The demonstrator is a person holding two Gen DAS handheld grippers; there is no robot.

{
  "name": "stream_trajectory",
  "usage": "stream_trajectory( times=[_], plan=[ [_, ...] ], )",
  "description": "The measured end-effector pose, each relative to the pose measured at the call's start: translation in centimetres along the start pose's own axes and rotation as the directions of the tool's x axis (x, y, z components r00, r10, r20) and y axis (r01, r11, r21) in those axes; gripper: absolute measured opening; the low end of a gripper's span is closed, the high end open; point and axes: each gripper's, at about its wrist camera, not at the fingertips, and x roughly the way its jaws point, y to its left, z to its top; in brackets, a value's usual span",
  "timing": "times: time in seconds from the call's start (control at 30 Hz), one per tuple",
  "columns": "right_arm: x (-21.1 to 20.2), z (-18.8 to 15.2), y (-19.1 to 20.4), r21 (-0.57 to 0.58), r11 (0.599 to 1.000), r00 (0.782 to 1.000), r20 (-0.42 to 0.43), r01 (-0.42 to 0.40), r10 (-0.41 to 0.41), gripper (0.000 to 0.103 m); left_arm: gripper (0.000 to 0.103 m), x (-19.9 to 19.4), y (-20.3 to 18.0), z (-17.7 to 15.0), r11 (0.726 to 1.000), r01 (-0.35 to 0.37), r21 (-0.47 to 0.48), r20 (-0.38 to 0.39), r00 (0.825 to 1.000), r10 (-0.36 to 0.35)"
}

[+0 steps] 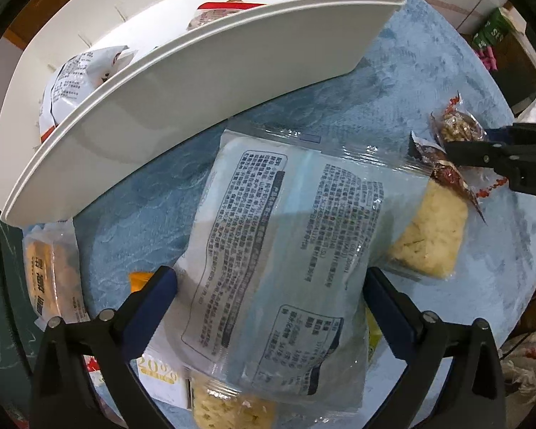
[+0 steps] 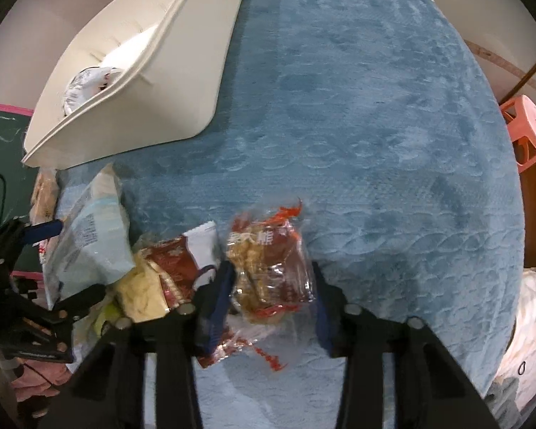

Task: Organize snacks
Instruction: 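Grasp the clear nut pack with the right gripper while the left grasps the large clear printed bag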

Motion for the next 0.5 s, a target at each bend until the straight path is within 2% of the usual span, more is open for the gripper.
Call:
stream_trajectory(
  times=[0.13,0.23,0.3,0.5],
  plan=[
    [-0.1,-0.2,0.9,-0.021,0.999,0.999,0.017,0.044,-0.044,0.04,0.092,-0.5,-0.6,-0.2,1.0,-0.028,0.01,0.024,0.999,0.028],
    [-0.2,-0.5,1.3,-0.018,0.998,0.998,0.027,0.064,-0.063,0.039,0.08,-1.7,-1.1,-0.4,0.998,-0.048,0.032,0.057,0.997,0.046],
    [-0.4,-0.8,1.5,-0.013,0.998,0.998,0.03,0.061,-0.06,0.039,0.07,-2.5,-1.5,-0.7,0.999,-0.045,0.027,0.07,0.997,0.043],
    [-2.0,-1.9,1.7,-0.016,0.999,0.998,0.054,0.041,-0.04,0.039,0.059,-5.2,-1.0,-1.6,0.999,0.008,-0.054,0.106,0.994,-0.002]
  ],
)
